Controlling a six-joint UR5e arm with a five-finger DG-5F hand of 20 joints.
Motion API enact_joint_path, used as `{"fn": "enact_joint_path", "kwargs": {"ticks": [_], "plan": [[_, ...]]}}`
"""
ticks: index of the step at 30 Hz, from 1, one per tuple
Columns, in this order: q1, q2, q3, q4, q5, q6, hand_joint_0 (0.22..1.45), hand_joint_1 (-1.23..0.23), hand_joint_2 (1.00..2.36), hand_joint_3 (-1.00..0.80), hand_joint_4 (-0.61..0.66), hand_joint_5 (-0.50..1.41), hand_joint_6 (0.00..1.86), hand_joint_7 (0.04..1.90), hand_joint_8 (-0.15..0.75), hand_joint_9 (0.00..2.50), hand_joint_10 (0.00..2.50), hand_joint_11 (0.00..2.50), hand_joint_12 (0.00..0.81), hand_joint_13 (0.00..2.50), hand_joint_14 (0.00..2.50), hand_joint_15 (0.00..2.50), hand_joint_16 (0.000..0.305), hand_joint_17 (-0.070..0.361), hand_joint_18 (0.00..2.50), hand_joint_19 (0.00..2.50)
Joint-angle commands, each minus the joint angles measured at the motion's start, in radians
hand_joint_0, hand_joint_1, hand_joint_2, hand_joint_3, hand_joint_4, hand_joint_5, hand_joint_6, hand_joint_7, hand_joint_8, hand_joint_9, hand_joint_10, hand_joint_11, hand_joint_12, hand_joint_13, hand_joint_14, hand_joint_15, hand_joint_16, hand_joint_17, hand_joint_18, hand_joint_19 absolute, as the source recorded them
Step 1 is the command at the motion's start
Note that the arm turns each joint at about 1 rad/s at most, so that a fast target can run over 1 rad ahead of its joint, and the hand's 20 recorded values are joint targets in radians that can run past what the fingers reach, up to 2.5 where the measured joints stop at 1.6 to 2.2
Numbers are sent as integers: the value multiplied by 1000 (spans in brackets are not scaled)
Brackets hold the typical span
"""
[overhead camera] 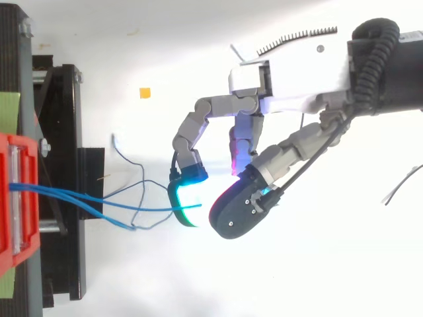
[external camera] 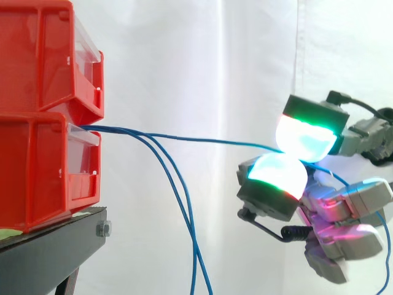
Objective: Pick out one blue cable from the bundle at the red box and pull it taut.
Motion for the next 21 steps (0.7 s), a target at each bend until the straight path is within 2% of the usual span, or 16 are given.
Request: {"fn": "enact_joint_path", "kwargs": {"ticks": [1, 5, 11, 18, 21], "plan": [[3, 0, -38, 96, 2, -1, 810, -757, 1010, -369, -317, -167, 1008, 992, 212, 1472, 20, 1188, 317, 1265, 25, 912, 47, 105, 805, 797], [3, -1, -54, 155, 4, 3, 810, -758, 1010, -369, -313, -166, 1007, 994, 212, 1470, 20, 1185, 320, 1261, 24, 894, 47, 105, 804, 797], [3, -1, -52, 169, 1, -2, 809, -758, 1010, -368, -311, -166, 1007, 993, 208, 1471, 20, 1180, 320, 1252, 25, 881, 47, 105, 809, 794], [6, 0, -52, 234, 2, -8, 809, -760, 1010, -365, -311, -165, 1007, 999, 210, 1466, 21, 1181, 320, 1249, 26, 879, 47, 105, 806, 797], [6, 0, -54, 238, 2, -10, 809, -761, 1010, -363, -313, -165, 1007, 993, 212, 1467, 21, 1174, 321, 1248, 25, 883, 47, 105, 807, 793]]}}
